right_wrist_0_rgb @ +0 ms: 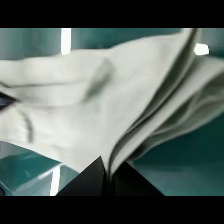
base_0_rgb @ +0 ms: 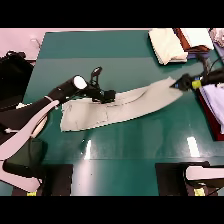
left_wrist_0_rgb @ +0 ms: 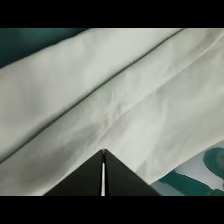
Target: Fold the shirts.
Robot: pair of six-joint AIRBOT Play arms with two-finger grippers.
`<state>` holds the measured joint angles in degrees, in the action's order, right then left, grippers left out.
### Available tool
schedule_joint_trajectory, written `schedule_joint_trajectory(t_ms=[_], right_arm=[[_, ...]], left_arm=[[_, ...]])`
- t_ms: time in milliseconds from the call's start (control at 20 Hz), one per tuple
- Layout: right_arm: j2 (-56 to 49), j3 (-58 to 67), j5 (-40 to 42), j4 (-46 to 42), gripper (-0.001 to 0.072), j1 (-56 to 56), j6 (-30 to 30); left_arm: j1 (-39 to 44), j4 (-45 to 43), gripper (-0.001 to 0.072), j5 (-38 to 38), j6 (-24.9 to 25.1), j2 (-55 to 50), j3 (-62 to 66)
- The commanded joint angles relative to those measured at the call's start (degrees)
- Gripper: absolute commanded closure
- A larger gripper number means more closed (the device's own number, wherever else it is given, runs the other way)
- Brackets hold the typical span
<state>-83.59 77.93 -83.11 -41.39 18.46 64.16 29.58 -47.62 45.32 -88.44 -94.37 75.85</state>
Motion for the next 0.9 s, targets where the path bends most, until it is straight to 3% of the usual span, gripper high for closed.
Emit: schedule_joint_trajectory(t_ms=[0,350,600,850], right_arm=[[6.8,7.3,-0.9,4.3,0.0693,-6.0,4.3],[9.5,15.8,2.6,4.4,0.0693,-22.6,9.4],[9.2,15.9,5.8,4.3,0.0693,-30.5,9.5],[8.3,15.9,10.8,4.4,0.0693,-38.3,9.5]], left_arm=[[2.4,0.5,0.0683,0.5,0.0,-5.4,4.9],[2.7,0.5,0.0683,0.0,-1.6,-8.5,7.2],[1.9,-0.1,0.0683,1.3,-1.5,-7.9,9.1],[-7.6,-17.3,0.0682,13.1,-2.8,3.4,14.2]])
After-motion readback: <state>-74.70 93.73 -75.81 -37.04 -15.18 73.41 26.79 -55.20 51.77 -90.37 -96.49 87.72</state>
